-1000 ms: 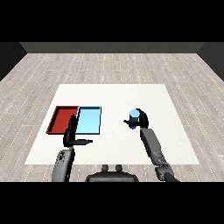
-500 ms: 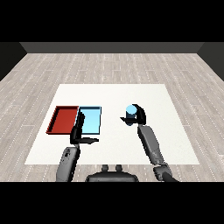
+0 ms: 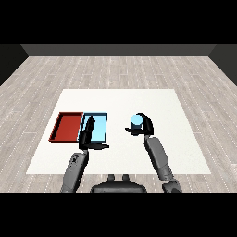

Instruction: Pick the blue can and put it in the blue box

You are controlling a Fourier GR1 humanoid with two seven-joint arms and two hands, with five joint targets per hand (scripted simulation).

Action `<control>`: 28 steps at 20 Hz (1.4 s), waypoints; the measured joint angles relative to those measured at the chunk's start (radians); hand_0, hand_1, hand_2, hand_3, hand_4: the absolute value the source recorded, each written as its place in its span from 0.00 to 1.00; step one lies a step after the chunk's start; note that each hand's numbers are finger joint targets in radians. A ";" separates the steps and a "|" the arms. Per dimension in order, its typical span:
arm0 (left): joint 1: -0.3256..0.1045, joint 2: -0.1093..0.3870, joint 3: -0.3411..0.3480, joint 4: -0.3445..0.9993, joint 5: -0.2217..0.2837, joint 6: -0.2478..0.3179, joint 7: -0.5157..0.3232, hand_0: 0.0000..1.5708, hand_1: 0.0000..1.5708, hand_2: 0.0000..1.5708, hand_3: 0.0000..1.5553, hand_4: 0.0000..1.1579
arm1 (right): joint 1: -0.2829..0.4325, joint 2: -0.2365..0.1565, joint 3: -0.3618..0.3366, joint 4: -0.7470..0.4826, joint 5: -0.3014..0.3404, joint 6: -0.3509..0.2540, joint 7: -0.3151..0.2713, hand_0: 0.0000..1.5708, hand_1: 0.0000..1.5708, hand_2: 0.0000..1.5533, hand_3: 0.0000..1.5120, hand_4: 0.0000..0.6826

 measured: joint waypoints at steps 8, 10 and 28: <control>-0.072 0.000 -0.091 0.073 0.067 0.060 -0.013 0.00 0.00 0.00 0.00 0.00 | -0.005 0.005 0.038 -0.072 0.018 -0.030 0.067 0.92 0.92 0.95 0.91 0.83; -0.094 0.000 -0.130 0.095 0.082 0.093 -0.021 0.00 0.00 0.00 0.00 0.00 | -0.014 0.005 0.067 -0.092 0.011 -0.049 0.083 0.92 0.92 0.95 0.92 0.84; -0.212 0.000 -0.286 0.264 0.174 0.221 -0.034 0.00 0.00 0.00 0.00 0.00 | -0.050 0.006 0.192 -0.082 -0.082 -0.093 0.056 0.92 0.92 0.95 0.91 0.82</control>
